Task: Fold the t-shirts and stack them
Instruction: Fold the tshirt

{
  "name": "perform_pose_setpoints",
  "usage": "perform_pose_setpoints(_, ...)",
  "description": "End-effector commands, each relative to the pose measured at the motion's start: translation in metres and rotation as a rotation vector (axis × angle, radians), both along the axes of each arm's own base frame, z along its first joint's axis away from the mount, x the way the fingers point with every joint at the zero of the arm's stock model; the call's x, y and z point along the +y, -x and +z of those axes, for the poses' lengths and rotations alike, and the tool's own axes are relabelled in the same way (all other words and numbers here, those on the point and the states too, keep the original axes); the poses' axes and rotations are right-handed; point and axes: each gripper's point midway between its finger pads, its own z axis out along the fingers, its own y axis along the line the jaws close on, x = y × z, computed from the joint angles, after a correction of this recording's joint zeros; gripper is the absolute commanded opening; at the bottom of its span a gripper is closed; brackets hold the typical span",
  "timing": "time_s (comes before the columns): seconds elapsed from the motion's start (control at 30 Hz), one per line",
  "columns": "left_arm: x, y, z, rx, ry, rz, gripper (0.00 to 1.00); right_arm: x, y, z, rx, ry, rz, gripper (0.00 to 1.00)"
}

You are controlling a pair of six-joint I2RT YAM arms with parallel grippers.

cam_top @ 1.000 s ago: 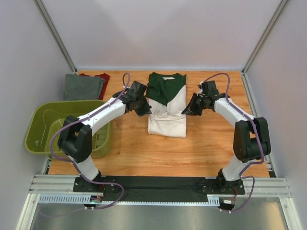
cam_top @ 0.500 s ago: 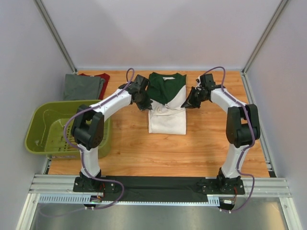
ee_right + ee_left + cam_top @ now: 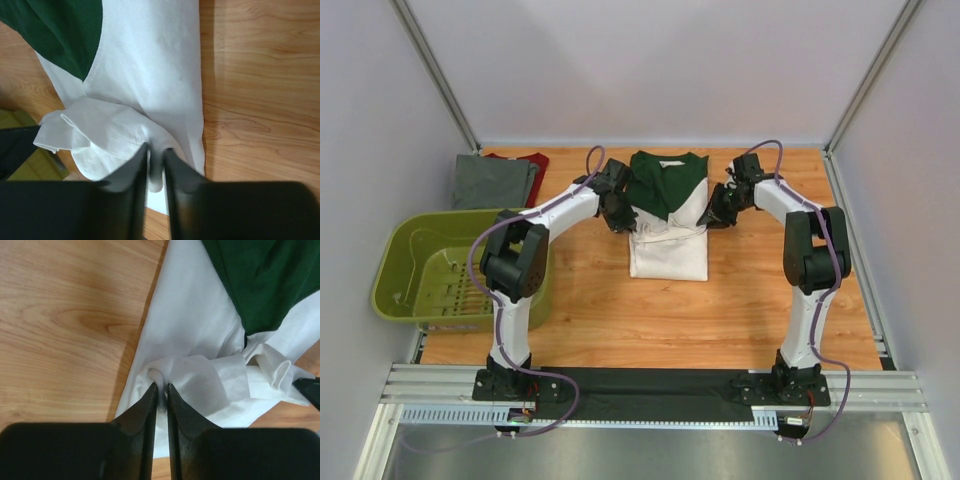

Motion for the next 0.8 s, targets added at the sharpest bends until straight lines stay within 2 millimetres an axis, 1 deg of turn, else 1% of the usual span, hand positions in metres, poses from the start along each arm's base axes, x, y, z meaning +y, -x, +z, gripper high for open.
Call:
perform_pose_setpoints(0.0,-0.004,-0.02,0.021,-0.075,0.022,-0.016,0.22,-0.004,-0.018,0.016,-0.068,0.02,0.0,0.32)
perform_pose_setpoints(0.03,-0.003,-0.024,0.024,-0.089,0.019,-0.023,0.28,-0.004,-0.02,0.017,-0.074,0.021,-0.002,0.39)
perform_pose_setpoints(0.07,-0.003,-0.03,0.03,-0.107,0.018,-0.017,0.36,-0.004,-0.023,0.022,-0.084,0.018,-0.008,0.43)
perform_pose_setpoints(0.1,-0.002,-0.033,0.031,-0.115,0.019,-0.019,0.46,-0.003,-0.028,0.026,-0.102,0.021,-0.013,0.51)
perform_pose_setpoints(0.17,0.001,-0.045,0.04,-0.15,0.027,-0.004,0.52,-0.004,-0.038,0.035,-0.126,0.02,-0.036,0.58)
perform_pose_setpoints(0.2,0.001,-0.049,0.043,-0.164,0.031,-0.003,0.57,-0.005,-0.042,0.037,-0.135,0.025,-0.047,0.6)
perform_pose_setpoints(0.23,0.005,-0.055,0.045,-0.176,0.034,0.006,0.59,-0.005,-0.046,0.039,-0.141,0.018,-0.06,0.61)
perform_pose_setpoints(0.27,0.004,-0.062,0.052,-0.203,0.041,0.004,0.6,-0.006,-0.052,0.041,-0.152,0.009,-0.072,0.61)
perform_pose_setpoints(0.33,0.008,-0.069,0.061,-0.235,0.021,-0.019,0.62,-0.007,-0.063,0.056,-0.185,-0.022,-0.092,0.61)
perform_pose_setpoints(0.4,0.011,-0.068,0.08,-0.275,-0.004,-0.063,0.65,-0.009,-0.069,0.071,-0.23,-0.016,-0.106,0.61)
perform_pose_setpoints(0.43,0.013,-0.063,0.082,-0.271,-0.008,-0.075,0.65,-0.011,-0.072,0.085,-0.268,-0.02,-0.111,0.62)
perform_pose_setpoints(0.47,0.015,-0.056,0.098,-0.3,0.0,-0.089,0.68,-0.011,-0.071,0.093,-0.282,-0.027,-0.112,0.62)
perform_pose_setpoints(0.5,0.014,-0.048,0.102,-0.302,0.008,-0.097,0.68,-0.011,-0.066,0.095,-0.281,-0.032,-0.106,0.62)
perform_pose_setpoints(0.53,0.016,-0.035,0.093,-0.275,0.011,-0.106,0.69,-0.008,-0.06,0.108,-0.301,-0.047,-0.096,0.62)
perform_pose_setpoints(0.57,0.015,-0.026,0.094,-0.271,0.02,-0.11,0.7,-0.006,-0.054,0.111,-0.301,-0.059,-0.088,0.62)
perform_pose_setpoints(0.6,0.009,-0.012,0.107,-0.292,0.046,-0.113,0.71,-0.004,-0.046,0.111,-0.297,-0.073,-0.083,0.62)
perform_pose_setpoints(0.63,0.007,0.001,0.094,-0.272,0.056,-0.118,0.71,0.001,-0.032,0.112,-0.312,-0.085,-0.078,0.62)
perform_pose_setpoints(0.67,0.002,0.01,0.094,-0.27,0.076,-0.12,0.71,0.004,-0.023,0.108,-0.312,-0.09,-0.07,0.59)
perform_pose_setpoints(0.7,-0.009,0.022,0.102,-0.277,0.117,-0.117,0.71,0.013,-0.012,0.117,-0.339,-0.096,-0.05,0.58)
perform_pose_setpoints(0.73,-0.016,0.03,0.093,-0.275,0.142,-0.126,0.71,0.015,-0.001,0.105,-0.322,-0.086,-0.038,0.57)
perform_pose_setpoints(0.77,-0.022,0.035,0.092,-0.275,0.159,-0.118,0.71,0.016,0.004,0.102,-0.327,-0.062,-0.036,0.55)
